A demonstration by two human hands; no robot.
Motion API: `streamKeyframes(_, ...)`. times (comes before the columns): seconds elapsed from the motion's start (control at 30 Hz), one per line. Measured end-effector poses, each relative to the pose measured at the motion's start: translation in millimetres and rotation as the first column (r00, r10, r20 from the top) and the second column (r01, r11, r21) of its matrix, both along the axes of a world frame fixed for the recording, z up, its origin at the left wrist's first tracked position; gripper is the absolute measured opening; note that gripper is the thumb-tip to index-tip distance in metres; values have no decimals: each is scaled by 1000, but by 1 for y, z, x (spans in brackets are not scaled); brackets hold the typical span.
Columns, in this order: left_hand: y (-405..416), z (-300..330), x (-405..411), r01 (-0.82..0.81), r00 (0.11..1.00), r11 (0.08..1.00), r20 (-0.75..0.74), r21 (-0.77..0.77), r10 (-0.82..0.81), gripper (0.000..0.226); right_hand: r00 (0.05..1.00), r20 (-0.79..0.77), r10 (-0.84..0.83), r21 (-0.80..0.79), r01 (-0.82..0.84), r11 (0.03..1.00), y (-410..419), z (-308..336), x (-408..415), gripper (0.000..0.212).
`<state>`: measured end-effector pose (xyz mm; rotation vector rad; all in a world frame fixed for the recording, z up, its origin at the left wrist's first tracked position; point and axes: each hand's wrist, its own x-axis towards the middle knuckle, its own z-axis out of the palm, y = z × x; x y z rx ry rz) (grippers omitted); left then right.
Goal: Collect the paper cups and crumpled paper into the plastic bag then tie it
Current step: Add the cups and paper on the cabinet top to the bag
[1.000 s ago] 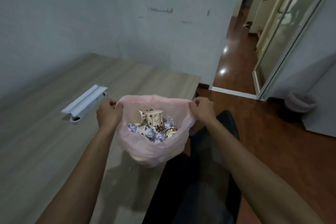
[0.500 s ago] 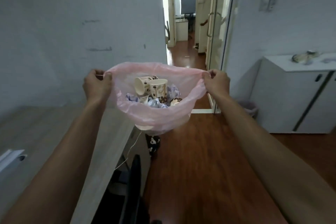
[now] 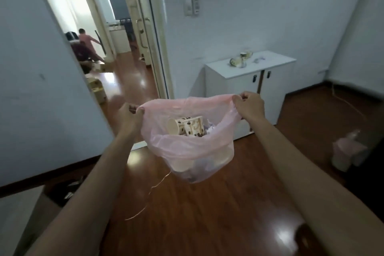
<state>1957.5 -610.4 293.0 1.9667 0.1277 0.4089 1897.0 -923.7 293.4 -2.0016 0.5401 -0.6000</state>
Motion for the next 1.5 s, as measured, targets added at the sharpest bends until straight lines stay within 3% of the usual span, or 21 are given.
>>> streamKeyframes(0.33, -223, -63, 207, 275, 950, 959, -135, -62, -281, 12, 959, -183, -217, -111, 199, 974, -187, -48, 134, 21)
streamKeyframes(0.7, -411, -57, 389, 329, 936, 943, -117, -44, -332, 14, 936, -167, -308, -46, 305, 951, -358, -77, 293, 23)
streamKeyframes(0.8, -449, -58, 444, 287, 950, 956, -111, -65, -292, 21, 955, -165, -248, -49, 243, 969, -403, -80, 355, 24)
streamKeyframes(0.9, -482, -55, 497, 259, 958, 964, -115, -55, -264, 23, 979, -185, -84, -33, 79, 996, -446, -74, 425, 18)
streamKeyframes(1.07, -521, -37, 577, 134, 988, 989, -65, -57, -138, 11, 977, -175, 125, 3, -126, 992, -504, -51, 543, 14)
streamKeyframes(1.33, -557, -21, 690, -66, 993, 981, 84, -183, 83, 16, 976, -28, 215, 21, -214, 977, -548, -28, 726, 12)
streamKeyframes(1.5, -577, -54, 751, -113, 993, 979, 12, -169, 117, 14, 939, -154, 308, -12, -314, 949, -574, -48, 811, 10)
